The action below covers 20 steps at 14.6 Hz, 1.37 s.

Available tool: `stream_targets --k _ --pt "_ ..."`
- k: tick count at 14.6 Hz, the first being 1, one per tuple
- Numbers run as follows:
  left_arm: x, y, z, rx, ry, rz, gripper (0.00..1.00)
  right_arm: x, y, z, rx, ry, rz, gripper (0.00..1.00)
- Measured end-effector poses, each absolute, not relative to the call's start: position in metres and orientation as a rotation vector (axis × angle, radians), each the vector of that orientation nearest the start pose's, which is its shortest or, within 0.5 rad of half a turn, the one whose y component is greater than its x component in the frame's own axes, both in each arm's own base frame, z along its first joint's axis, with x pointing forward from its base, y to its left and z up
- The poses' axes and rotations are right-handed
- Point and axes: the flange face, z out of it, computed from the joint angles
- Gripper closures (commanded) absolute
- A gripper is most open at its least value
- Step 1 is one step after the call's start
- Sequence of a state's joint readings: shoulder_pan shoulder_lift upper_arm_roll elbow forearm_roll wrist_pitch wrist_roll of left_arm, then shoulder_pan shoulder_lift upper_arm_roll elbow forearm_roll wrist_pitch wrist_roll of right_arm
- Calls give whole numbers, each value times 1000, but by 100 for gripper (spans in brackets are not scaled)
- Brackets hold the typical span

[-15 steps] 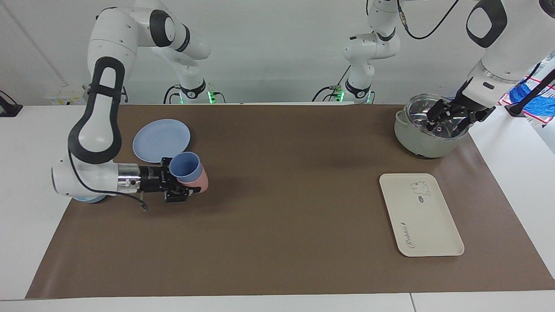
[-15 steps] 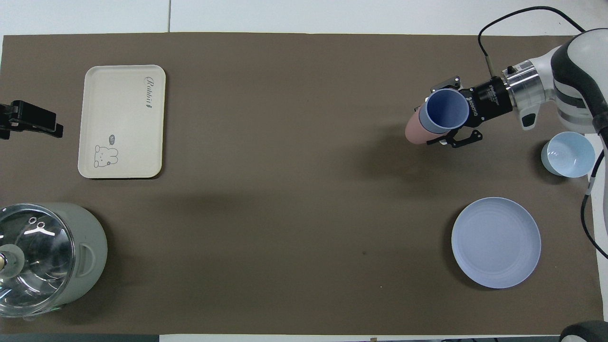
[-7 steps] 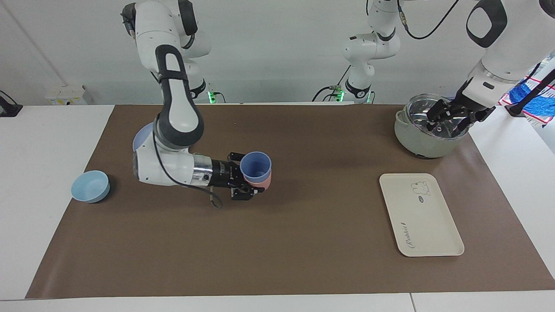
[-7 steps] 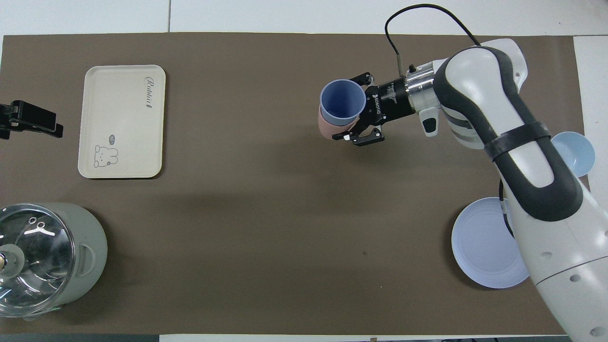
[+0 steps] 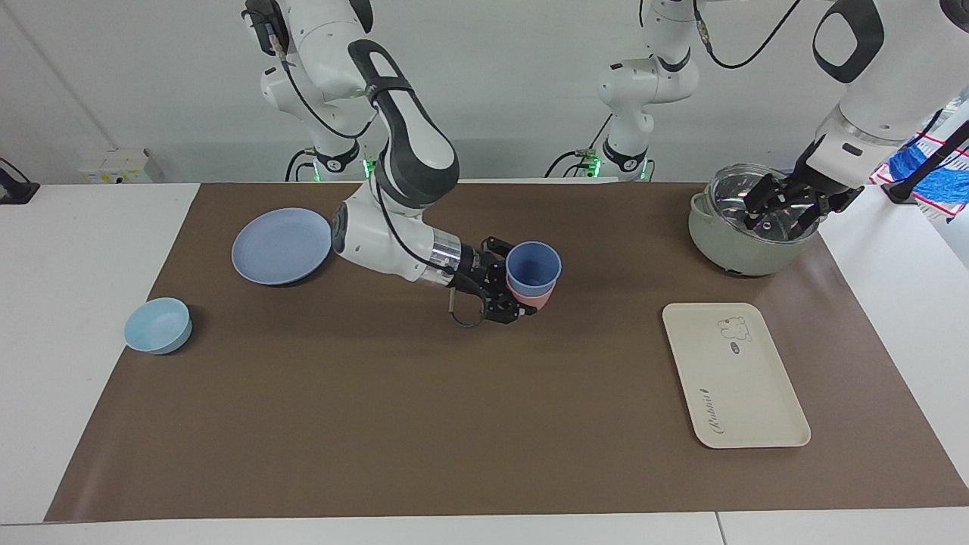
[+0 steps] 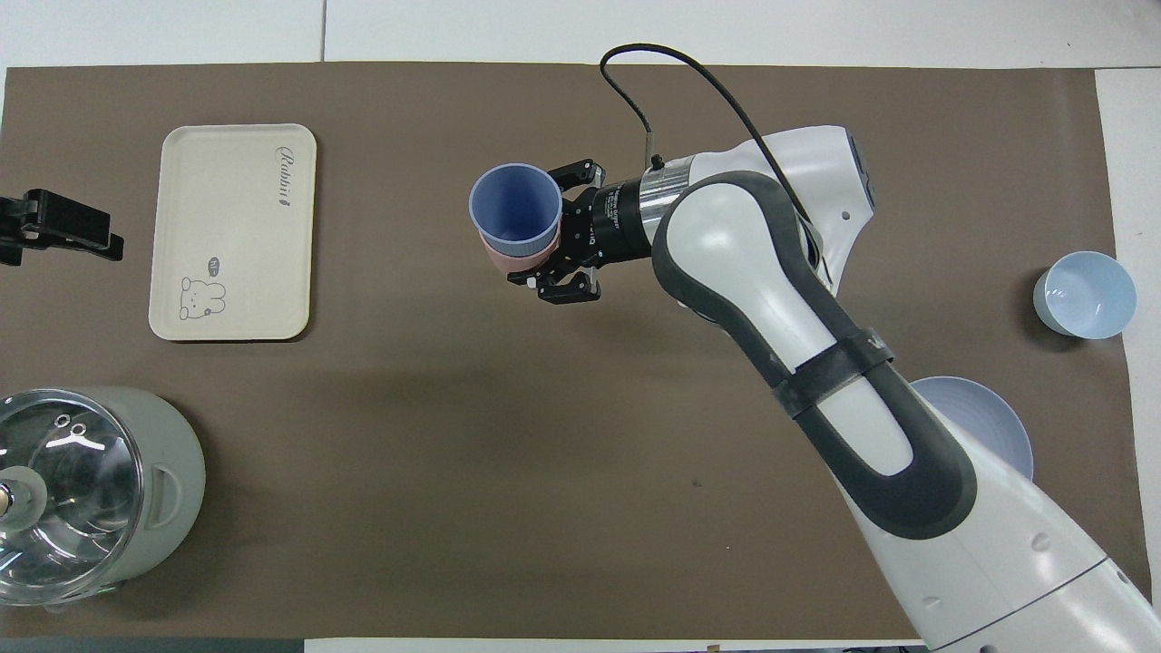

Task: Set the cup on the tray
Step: 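Carry the cups with the right gripper toward the left gripper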

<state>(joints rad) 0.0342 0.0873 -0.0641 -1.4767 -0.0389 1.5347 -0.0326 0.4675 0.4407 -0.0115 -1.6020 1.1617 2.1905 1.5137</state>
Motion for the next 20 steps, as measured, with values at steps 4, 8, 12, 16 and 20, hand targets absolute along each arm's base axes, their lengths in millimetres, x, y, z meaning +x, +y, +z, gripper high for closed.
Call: stream_targets --k 4,8,12,16,20 --pt "577 -114 624 -3196 -389 -77 0 605 361 406 -1482 1778 902 100" --pt "567 -216 613 -3231 -789 -216 0 604 362 403 -1475 1788 891 100" --pt "552 -276 584 -3240 -916 -222 0 604 361 403 -1474 1789 889 100" --pt "550 -297 568 -3252 -933 -223 17 604 361 403 -1474 1790 889 100" --pt "548 -303 560 -3253 -924 -213 68 604 361 403 -1474 1790 890 100"
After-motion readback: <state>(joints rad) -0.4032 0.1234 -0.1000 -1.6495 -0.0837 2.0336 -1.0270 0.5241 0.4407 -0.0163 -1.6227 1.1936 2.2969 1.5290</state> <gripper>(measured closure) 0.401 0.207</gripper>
